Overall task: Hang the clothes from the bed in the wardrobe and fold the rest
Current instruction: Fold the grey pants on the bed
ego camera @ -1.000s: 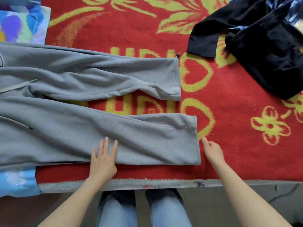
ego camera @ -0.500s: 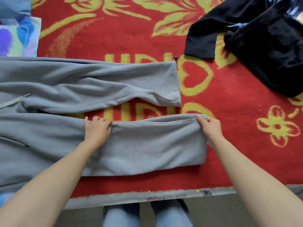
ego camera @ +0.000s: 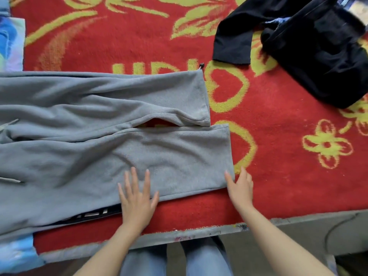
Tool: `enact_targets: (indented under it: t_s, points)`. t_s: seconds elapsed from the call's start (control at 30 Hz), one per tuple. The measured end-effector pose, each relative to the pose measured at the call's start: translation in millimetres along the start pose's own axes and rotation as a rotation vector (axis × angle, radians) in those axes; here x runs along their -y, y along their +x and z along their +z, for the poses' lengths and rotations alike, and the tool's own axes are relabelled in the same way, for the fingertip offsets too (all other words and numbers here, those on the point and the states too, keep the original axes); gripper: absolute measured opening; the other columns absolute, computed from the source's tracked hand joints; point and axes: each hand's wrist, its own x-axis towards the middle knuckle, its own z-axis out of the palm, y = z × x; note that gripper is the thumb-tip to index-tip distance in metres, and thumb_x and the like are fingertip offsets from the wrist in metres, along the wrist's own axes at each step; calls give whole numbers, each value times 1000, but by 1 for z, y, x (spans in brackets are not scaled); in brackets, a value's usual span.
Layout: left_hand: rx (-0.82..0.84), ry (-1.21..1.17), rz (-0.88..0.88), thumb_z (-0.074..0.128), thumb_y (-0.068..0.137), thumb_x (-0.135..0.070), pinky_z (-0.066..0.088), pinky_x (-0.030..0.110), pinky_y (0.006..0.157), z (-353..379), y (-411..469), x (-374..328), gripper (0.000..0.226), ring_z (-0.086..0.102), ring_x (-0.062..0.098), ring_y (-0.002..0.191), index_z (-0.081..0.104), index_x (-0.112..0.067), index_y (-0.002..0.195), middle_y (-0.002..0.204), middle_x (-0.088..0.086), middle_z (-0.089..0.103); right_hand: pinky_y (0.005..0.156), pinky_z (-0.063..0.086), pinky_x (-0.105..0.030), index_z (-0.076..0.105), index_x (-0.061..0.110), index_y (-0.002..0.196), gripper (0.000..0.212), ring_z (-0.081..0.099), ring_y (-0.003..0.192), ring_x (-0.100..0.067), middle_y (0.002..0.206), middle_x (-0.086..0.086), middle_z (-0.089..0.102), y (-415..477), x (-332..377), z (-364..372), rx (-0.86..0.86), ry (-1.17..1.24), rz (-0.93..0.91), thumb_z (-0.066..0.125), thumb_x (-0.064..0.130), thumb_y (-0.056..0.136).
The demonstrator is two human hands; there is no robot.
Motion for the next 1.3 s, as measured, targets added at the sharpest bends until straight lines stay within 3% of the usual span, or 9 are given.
enact_targets:
  t_s: [0.2,0.3,0.4,0.6,0.67,0.77,0.87,1.0,1.3]
  points:
    - [304,48,20,93,47,-26,44,67,78,8,-27,-15,78,55,53,108,65,-10,119,123,32,55,89,43,-37,51,4,126,47,56,105,-31,113,-15,60,-2,-19,9,110,170,144,66,24,86]
    - [247,75,109,63,77,-20,51,57,70,4,-20,-6,34,62,49,97,72,-10,108,114,27,63,63,44,-32,60,11,79,13,52,68,-22,72,-4,58,4,-16,2,147,330,209,71,18,82]
    - [220,56,210,40,79,-18,55,43,57,1,-17,-2,40,68,42,81,75,-10,96,101,19,70,49,31,-26,53,15,62,26,39,51,-11,56,2,48,12,-21,-16,41,425,219,74,7,75]
    - [346,164,273,64,68,-14,55,43,53,-1,-40,-26,30,68,42,76,76,-8,95,98,23,70,68,37,-33,56,13,59,23,51,68,-24,60,-4,53,7,-34,-39,44,193,297,71,4,74]
    - [434,169,249,44,82,-38,56,47,60,-4,-39,-29,47,68,41,83,74,-8,100,102,23,69,84,41,-37,62,7,94,21,54,98,-32,97,-15,60,7,-16,-35,93,-65,277,70,18,78]
    - [399,131,189,22,92,-50,52,50,72,-24,-17,-25,67,67,38,93,71,-6,107,109,24,66,100,35,-42,42,6,130,59,34,127,-35,135,-18,40,17,30,-30,-13,-238,57,66,31,82]
    - [257,116,105,44,83,-45,48,53,81,-43,24,-11,56,60,41,106,65,-3,116,121,28,58,104,30,-38,37,9,137,58,29,131,-32,142,-15,33,26,85,-17,-22,-263,-211,59,33,89]
    - [214,166,-118,41,94,-47,22,42,109,-55,81,19,68,14,28,143,15,-18,150,157,15,9,104,31,-41,28,19,142,60,25,135,-31,148,-16,22,40,132,1,-5,-375,-379,57,25,91]
    - [220,147,-227,43,94,-42,16,42,110,-50,155,72,63,6,30,143,11,-40,148,159,6,2,65,40,-34,59,11,98,20,56,89,-30,98,-11,57,103,157,-19,-129,-847,-854,54,4,80]
